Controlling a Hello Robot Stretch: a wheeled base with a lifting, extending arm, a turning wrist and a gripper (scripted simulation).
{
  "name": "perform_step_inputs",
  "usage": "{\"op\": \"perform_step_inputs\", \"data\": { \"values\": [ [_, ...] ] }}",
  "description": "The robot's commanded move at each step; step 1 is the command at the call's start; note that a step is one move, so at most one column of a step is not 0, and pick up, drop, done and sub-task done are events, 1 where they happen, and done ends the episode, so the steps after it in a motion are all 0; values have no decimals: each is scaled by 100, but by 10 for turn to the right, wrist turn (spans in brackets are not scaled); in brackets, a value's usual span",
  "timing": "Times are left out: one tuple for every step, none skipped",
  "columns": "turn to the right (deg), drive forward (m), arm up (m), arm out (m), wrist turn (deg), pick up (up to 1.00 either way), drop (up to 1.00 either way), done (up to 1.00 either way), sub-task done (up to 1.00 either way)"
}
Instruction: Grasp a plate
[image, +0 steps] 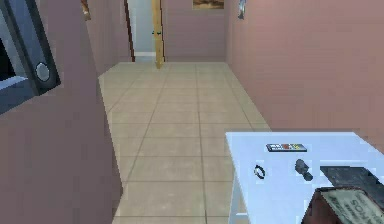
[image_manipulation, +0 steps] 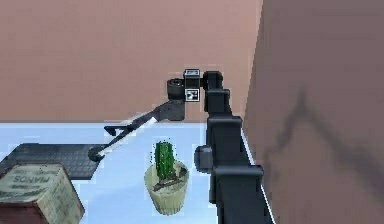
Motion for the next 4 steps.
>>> {"op": "perform_step_inputs", "data": {
  "values": [
    [0,0,0,0,450,0,0,0,0],
    [0,0,0,0,450,0,0,0,0],
    [0,0,0,0,240,0,0,0,0],
    [0,0,-30,0,0,0,0,0,0]
  ]
}}
